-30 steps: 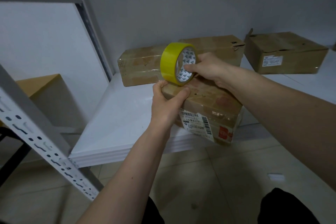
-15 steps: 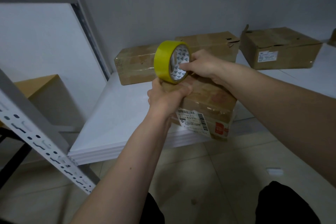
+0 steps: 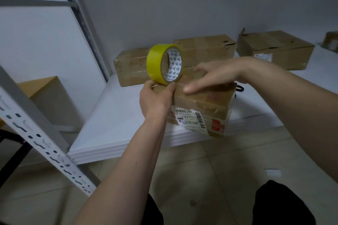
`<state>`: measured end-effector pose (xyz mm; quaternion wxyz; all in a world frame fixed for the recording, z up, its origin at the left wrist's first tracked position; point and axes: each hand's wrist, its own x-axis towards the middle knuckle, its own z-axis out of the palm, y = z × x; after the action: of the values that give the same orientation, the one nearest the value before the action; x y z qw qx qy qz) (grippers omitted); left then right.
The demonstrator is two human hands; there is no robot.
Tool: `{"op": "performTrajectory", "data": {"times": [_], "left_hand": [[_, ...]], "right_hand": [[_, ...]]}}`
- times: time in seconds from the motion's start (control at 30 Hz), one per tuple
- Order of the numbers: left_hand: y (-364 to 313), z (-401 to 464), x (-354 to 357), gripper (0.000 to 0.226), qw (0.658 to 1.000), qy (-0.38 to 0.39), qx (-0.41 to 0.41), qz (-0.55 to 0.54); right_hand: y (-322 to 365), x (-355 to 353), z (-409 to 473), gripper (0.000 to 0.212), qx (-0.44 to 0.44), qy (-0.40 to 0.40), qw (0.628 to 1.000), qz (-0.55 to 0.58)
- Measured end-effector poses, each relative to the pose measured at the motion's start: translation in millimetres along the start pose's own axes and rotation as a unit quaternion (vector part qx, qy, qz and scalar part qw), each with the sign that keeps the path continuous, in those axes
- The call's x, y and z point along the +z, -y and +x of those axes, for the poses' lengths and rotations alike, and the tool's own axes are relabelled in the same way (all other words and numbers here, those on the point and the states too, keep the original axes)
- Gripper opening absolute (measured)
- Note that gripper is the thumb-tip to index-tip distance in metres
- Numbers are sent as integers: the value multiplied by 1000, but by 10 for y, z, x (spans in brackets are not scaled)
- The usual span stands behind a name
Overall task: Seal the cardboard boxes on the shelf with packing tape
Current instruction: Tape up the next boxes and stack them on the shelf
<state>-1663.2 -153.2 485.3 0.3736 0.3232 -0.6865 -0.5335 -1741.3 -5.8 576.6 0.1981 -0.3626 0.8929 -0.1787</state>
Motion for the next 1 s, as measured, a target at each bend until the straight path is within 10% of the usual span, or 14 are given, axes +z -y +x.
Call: {"op": "performTrajectory", "data": {"times": [0.4,0.53,0.67,1.0], "left_hand": [[-158,11,-138,66,993,3,100,61],[-148,183,-207,101,974,143,112,133],[-207,284,-308,76,928,341,110,99],[-142,221,-266,88,926,351,128,53]], "right_hand": [[-18,-122,93,119,-94,-8,975,-203],[-78,-107,203,115,-100,92,976,-170],[-146,-101,254,100,-114,127,983,-70],[126,323,651,17,-162,-213,892,365]]}}
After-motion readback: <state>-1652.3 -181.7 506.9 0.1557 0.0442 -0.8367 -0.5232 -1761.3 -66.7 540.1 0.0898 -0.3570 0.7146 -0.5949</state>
